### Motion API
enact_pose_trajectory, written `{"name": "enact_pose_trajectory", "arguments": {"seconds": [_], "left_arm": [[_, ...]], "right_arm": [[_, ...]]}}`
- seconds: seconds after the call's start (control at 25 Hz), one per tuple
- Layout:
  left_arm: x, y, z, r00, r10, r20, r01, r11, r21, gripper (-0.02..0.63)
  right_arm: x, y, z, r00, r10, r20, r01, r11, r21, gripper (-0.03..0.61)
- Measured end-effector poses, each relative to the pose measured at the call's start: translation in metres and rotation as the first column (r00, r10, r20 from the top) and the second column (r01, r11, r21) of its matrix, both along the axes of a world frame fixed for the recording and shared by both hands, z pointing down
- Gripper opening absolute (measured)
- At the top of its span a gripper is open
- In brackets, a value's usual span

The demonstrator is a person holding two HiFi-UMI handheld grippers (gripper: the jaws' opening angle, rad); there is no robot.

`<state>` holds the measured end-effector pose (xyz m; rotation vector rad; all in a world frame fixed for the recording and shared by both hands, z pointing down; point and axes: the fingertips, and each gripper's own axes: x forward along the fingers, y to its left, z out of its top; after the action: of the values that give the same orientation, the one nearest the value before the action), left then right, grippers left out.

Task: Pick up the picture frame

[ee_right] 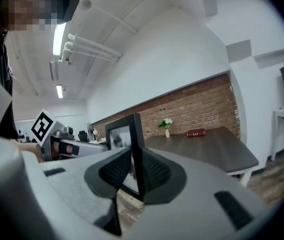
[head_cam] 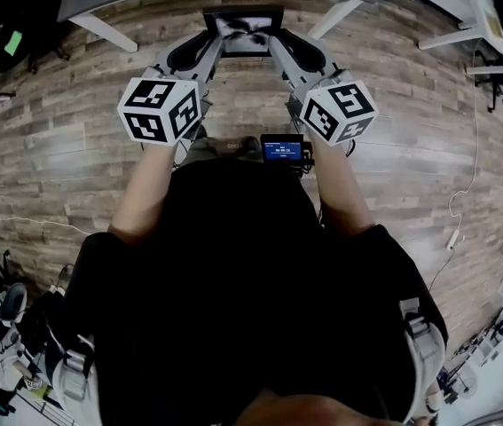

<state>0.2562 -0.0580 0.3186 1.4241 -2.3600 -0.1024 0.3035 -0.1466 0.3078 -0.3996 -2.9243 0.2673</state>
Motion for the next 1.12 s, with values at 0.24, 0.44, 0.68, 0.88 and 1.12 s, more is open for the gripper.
{"name": "enact_pose_trajectory", "arguments": {"seconds": [0.24,0.44,0.68,0.88,1.12], "left_arm": [[0.018,0.001,0.008,0.999,-0.043,-0.015,0.042,0.999,-0.032,0.064],[0.018,0.003,0.004,0.999,-0.031,-0.007,0.031,0.999,-0.018,0.064],[0.008,0.011,-0.007,1.000,-0.018,-0.002,0.018,1.000,0.010,0.064],[-0.001,0.026,-0.015,1.000,-0.022,0.008,0.022,0.999,0.024,0.064],[0.000,0.031,-0.014,0.999,-0.038,0.008,0.038,0.999,0.025,0.064]], "right_arm": [[0.010,-0.004,0.009,0.999,-0.043,0.004,0.044,0.999,-0.028,0.074],[0.008,-0.002,0.007,1.000,-0.026,0.004,0.026,1.000,-0.018,0.074],[0.003,0.008,-0.006,1.000,-0.010,0.013,0.010,1.000,0.007,0.074],[-0.003,0.025,-0.008,1.000,-0.013,0.010,0.013,1.000,0.013,0.074],[-0.002,0.030,-0.013,0.999,-0.030,0.023,0.030,0.999,0.013,0.074]]}}
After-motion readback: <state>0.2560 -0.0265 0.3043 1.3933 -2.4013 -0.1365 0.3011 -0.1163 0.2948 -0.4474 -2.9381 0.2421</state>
